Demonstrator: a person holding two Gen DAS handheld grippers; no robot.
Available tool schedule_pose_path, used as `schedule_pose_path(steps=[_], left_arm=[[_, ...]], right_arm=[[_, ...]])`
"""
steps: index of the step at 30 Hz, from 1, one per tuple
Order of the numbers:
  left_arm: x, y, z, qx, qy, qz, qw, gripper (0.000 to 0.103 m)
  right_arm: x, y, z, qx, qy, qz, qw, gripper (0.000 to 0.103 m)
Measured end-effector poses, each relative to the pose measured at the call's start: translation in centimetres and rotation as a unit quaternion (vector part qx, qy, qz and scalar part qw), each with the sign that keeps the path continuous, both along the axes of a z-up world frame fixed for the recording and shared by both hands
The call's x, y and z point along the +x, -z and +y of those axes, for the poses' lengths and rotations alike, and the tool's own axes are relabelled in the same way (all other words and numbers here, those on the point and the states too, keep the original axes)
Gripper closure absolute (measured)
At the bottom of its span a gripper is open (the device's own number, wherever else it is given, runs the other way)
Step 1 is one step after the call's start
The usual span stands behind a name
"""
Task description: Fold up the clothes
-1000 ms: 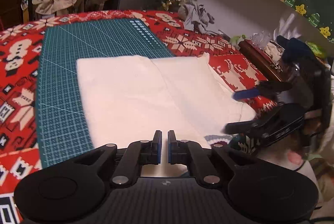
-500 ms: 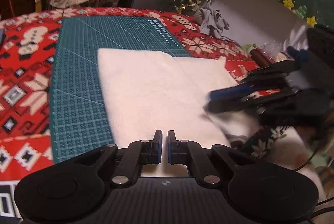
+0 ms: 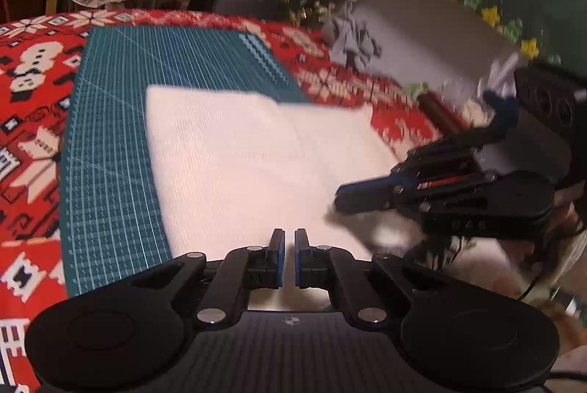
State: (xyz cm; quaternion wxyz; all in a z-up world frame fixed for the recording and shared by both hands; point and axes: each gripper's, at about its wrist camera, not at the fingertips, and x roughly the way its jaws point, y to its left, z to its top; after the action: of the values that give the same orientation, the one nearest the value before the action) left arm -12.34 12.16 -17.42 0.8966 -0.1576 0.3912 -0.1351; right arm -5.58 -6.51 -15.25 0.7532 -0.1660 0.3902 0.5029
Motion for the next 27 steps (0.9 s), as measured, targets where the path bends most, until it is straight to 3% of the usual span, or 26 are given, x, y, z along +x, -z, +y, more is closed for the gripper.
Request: schedule_pose_path(steps=[6,8,11,13,18,24,27], left_arm=[[1.0,-0.2,2.3,0.01,-0.031,-0.003,0.9995,0.1],[1.1,0.4,2.9,0.011,-0.036,0.008,0.9993,0.1],[0.9,0.8,3.2,0.003,-0.037,0.011,0.9993,0.1],[1.0,0.8,3.1,0.003,-0.035,0.008,0.9994,0.1],[2.7,0.8,2.8,-0.007,-0.026,0.002,0.9996,0.1],[5.0,1.2,2.6,-0.012,-0.026,0.003,0.9996,0.1],[5.2,1.4,2.6,-0.011,-0.027,0.006,0.9996,0.1]], right_arm=[[-0.1,1.4,2.7,-0.014,-0.006,-0.017,1.0,0.099],[0.1,2.2,2.4,-0.026,0.0,-0.032,0.999,0.103],[1.0,2.2,1.2,-0.025,0.024,-0.011,0.999,0.103],[1.2,1.7,0.8,-0.036,0.039,-0.019,0.998,0.1],[2.6,-0.1,1.9,0.013,0.075,-0.015,0.997,0.099],[4.8,1.7,5.8,0.01,0.105,-0.025,0.994,0.099],[6.7,2.7,5.1,0.004,0.142,-0.016,0.99,0.103]])
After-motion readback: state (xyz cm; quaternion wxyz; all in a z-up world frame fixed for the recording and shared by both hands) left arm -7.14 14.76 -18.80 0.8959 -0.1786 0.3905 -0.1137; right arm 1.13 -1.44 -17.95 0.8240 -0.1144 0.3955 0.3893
